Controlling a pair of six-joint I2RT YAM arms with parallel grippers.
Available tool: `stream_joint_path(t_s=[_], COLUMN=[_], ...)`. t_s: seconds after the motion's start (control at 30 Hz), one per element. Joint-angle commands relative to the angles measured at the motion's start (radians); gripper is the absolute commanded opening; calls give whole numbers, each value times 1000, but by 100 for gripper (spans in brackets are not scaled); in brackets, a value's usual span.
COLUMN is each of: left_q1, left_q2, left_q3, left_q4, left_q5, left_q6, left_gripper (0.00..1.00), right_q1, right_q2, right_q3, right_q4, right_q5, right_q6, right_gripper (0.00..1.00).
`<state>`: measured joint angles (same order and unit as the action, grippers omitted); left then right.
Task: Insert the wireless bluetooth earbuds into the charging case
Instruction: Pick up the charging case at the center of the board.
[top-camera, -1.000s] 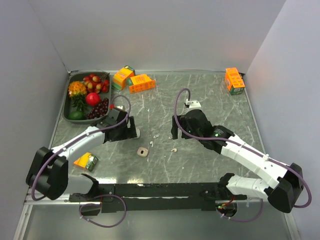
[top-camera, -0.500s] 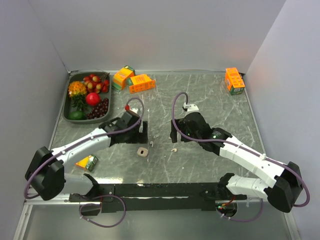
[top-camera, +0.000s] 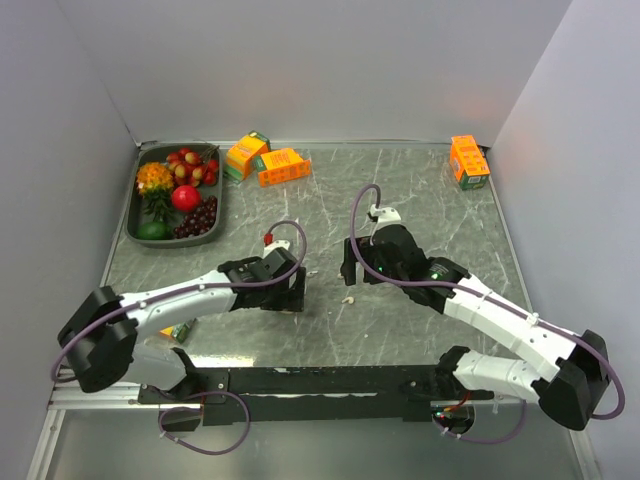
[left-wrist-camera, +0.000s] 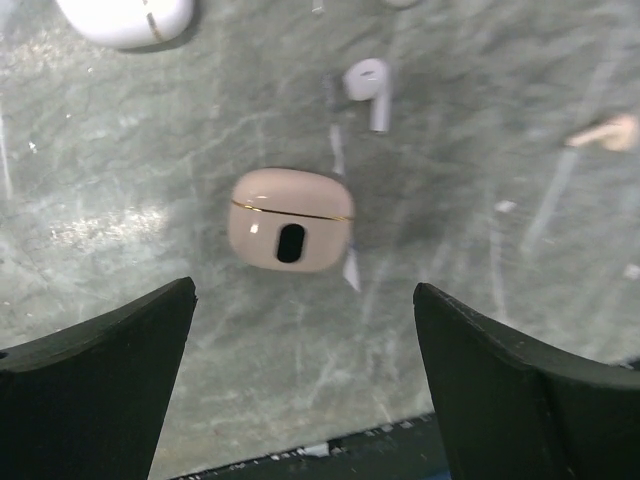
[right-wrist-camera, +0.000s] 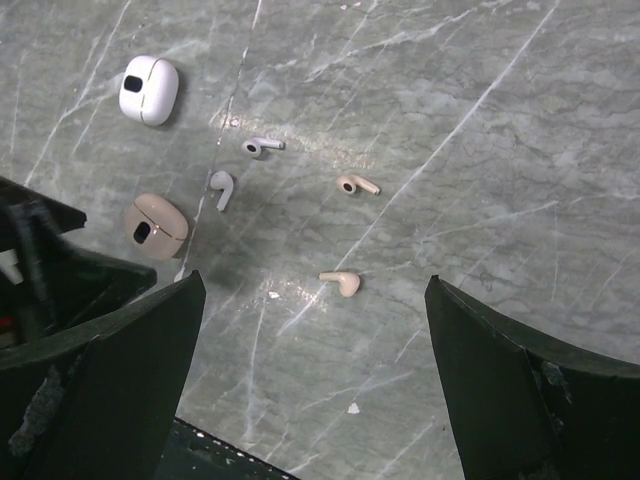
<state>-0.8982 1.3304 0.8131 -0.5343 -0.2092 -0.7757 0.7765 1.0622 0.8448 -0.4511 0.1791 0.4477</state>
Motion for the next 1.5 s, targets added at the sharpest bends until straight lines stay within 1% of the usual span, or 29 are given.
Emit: stream_joint_path(t_s=[0.0, 0.2, 0.4, 0.5, 0.6, 0.73, 0.93, 1.0, 1.33, 1.43, 1.47], left_q1=[-2, -1, -2, -2, -2, -7, -33, -38, -42, -42, -42], left_q2=[65, 108, 150, 173, 185, 187, 199, 205, 236, 253, 259], left_q3=[-17, -8, -2, 12, 29, 31, 26, 20, 14, 14, 15], left_q4=[7, 11, 53, 59, 60, 68, 66, 71, 76, 76, 73], left_q5=[-59, -90, -55, -50, -41, -19, -21, -18, -27, -27, -29], left_q6=[-5, 24, 62, 84, 102, 108, 93, 90, 102, 107, 108], left_gripper=[96, 96, 99, 98, 94, 86, 82, 79, 74, 67, 62], right_q1=[6, 4, 6, 4, 4, 6, 6, 6, 4, 6, 6], right_q2=[-48, -120, -154, -160, -156, -151, -150, -146, -151, -150, -150], right_q3=[16, 5, 8, -3, -10, -15, -15, -16, -21, -21, -20], right_q4=[-21, -43, -64, -63, -61, -57, -55, -57, -60, -63, -63], right_q5=[14, 13, 29, 31, 28, 28, 33, 33, 36, 36, 36], right_q6=[2, 13, 9, 9, 13, 14, 8, 8, 14, 16, 16], right_gripper=[99, 99, 100, 100, 99, 99, 99, 100, 99, 99, 99])
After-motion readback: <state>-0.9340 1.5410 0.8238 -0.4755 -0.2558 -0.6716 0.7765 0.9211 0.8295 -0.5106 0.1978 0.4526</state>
